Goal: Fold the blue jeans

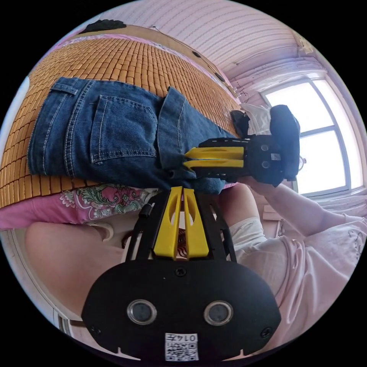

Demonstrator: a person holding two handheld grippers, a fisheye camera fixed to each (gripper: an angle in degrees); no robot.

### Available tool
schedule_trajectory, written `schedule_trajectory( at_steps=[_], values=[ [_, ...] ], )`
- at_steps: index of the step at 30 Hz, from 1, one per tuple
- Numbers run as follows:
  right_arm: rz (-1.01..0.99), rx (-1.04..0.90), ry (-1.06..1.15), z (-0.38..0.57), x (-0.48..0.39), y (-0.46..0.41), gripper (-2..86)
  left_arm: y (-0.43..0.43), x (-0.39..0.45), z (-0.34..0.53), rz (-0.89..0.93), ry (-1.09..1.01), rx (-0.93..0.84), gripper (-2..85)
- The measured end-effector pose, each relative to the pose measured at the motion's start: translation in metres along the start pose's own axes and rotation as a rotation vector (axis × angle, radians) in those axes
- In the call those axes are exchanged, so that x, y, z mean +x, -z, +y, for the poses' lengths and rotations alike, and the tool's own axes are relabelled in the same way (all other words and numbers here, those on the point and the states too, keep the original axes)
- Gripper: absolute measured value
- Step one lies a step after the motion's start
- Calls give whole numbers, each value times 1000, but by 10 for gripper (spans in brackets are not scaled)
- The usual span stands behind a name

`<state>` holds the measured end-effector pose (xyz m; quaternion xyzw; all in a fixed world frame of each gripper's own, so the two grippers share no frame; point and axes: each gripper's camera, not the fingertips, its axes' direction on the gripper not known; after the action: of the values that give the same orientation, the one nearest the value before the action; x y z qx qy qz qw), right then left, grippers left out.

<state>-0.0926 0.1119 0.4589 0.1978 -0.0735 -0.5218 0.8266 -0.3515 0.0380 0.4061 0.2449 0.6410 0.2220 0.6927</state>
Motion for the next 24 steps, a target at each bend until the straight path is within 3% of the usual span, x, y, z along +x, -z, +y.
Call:
schedule_trajectory(
  at_steps=[5, 9, 13, 18, 24],
  values=[
    [-31, 52, 15, 1, 9, 7, -3, 5, -1, -2, 15, 31, 41, -4],
    [-159, -44, 36, -30, 15, -29, 1, 5, 1, -9, 3, 54, 57, 37],
    [-154, -104, -19, -50, 18, -61, 11, 5, 5, -14, 2, 62, 82, 61],
    [-128, -46, -36, -53, 29, -65, 40, -28, 12, -27, -23, 82, -15, 104],
    [-77, 62, -174, -51, 105, -53, 79, -50, 23, -26, -123, 24, -67, 46]
  ],
)
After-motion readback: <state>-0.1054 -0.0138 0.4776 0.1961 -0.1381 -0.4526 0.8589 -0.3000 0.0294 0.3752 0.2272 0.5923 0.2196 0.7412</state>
